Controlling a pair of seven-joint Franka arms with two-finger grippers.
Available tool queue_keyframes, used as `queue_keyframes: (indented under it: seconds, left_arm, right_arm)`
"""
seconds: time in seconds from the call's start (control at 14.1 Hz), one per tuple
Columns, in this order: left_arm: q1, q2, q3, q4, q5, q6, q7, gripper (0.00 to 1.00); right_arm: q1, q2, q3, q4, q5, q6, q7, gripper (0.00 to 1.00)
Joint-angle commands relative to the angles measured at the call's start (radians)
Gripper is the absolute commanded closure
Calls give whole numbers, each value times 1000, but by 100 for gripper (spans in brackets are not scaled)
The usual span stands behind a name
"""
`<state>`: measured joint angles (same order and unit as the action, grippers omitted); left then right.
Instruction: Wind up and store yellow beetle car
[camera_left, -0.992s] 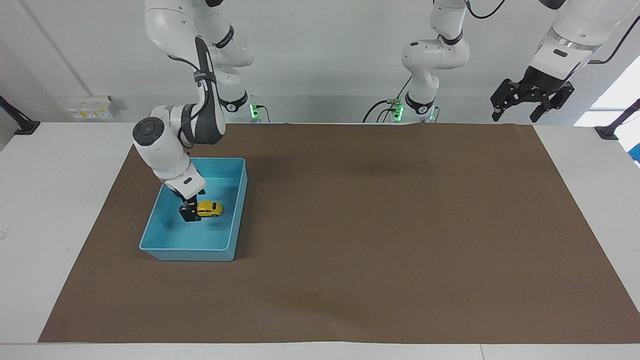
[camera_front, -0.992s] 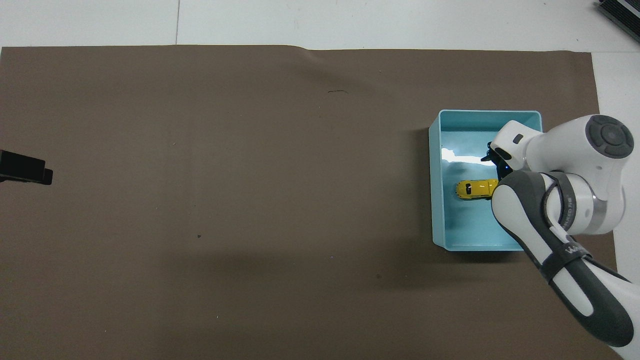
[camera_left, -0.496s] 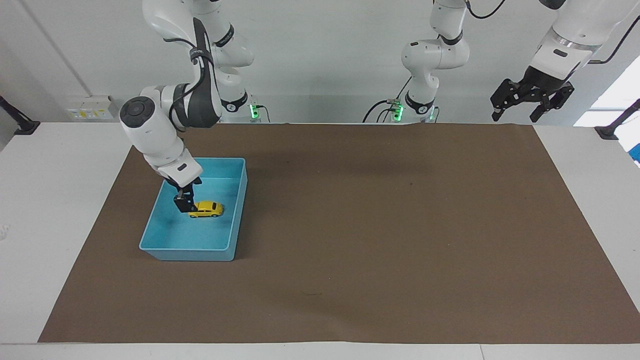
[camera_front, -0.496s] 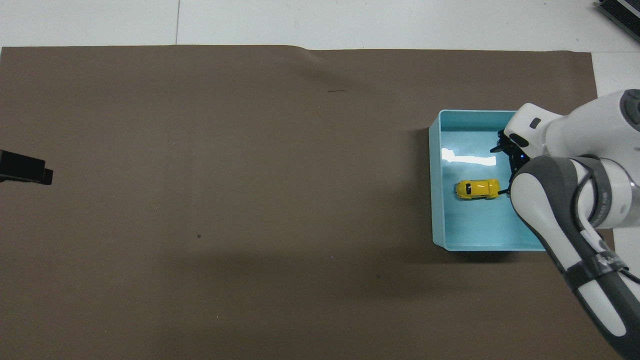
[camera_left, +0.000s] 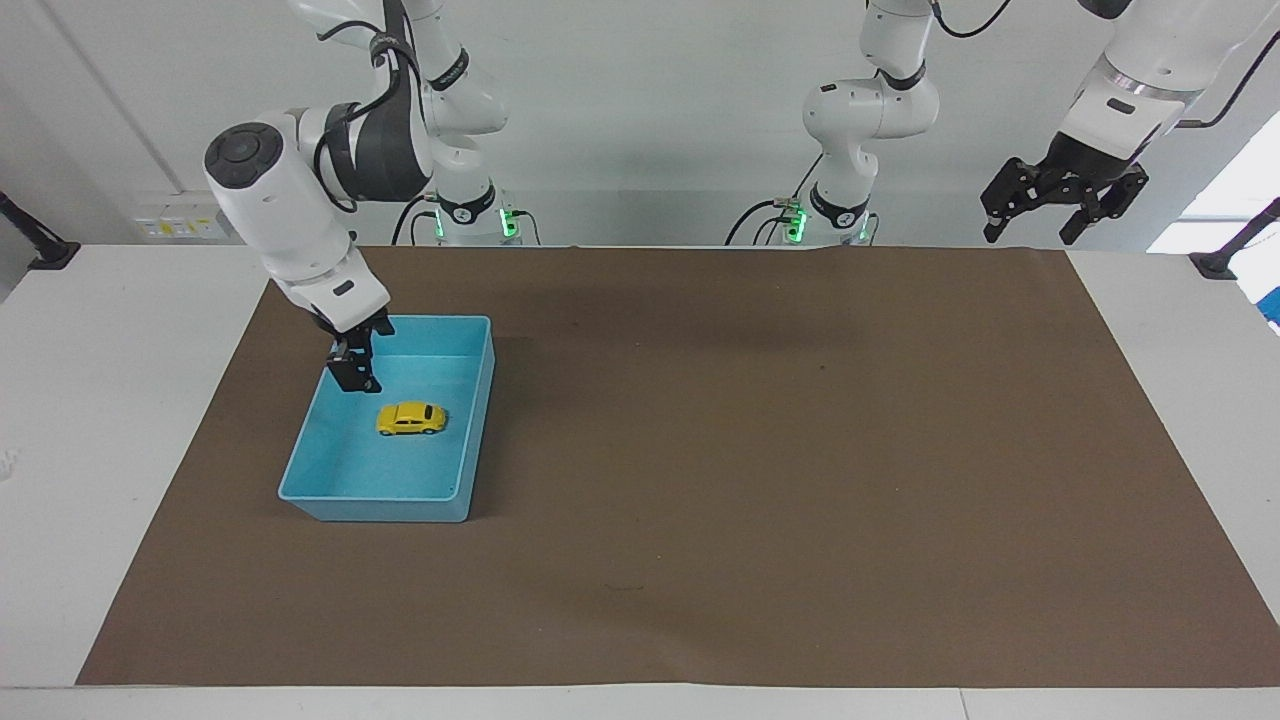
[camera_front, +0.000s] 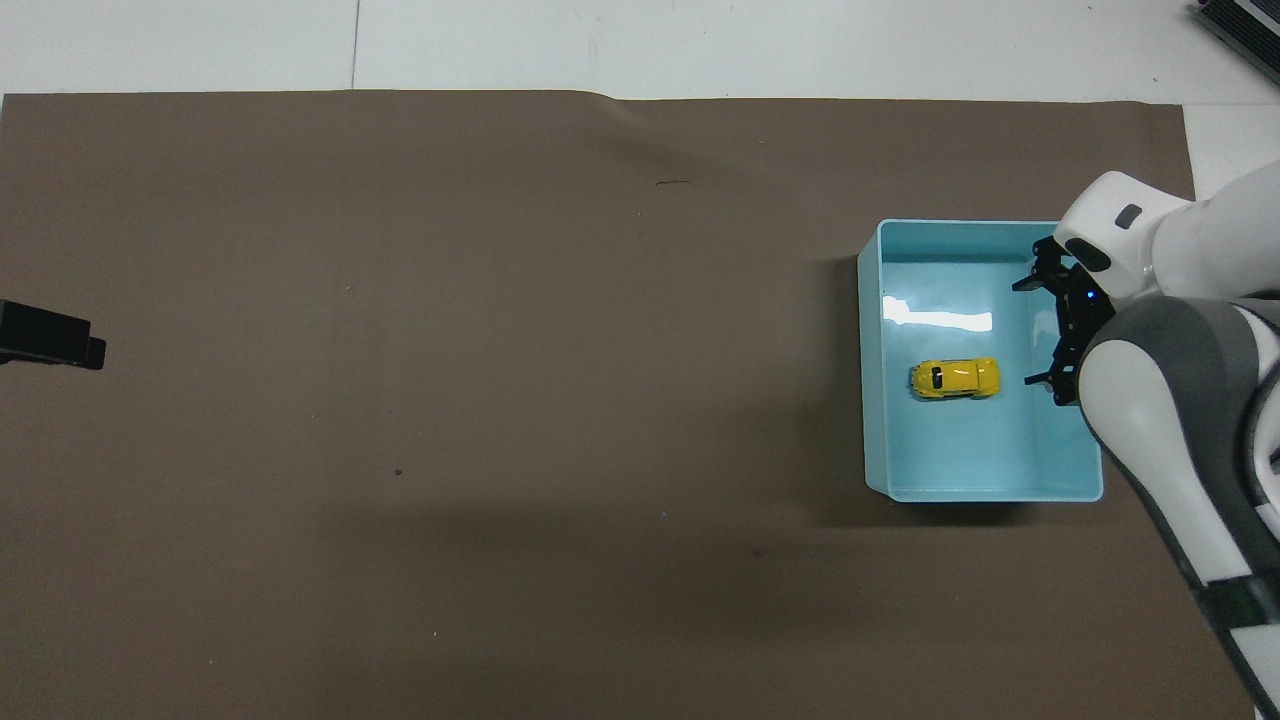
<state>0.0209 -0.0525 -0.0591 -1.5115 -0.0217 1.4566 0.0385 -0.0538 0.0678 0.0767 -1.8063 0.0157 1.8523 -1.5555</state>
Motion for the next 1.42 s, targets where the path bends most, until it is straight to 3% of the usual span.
queue_keyframes:
  seconds: [0.0,0.21,0.57,1.06,1.35]
  left_arm:
    - [16,-12,-7,-13,-15,4,8,0]
    - [17,-12,-7,-13,-15,4,8,0]
    - [17,-12,-7,-13,-15,4,8,0]
    - [16,-12,-7,-13,-15,4,8,0]
    - [17,-12,-7,-13,-15,2,8,0]
  right_arm:
    - [-4,-55,15,8,9,-54,57,0]
    - [-6,-97,12,10,9,-91,141,0]
    - [-4,-172,15,10,7,-128,445,0]
    - [-4,-201,17,12,7,-169,969,0]
    - [-4,-201,32,97,7,-252,1211,0]
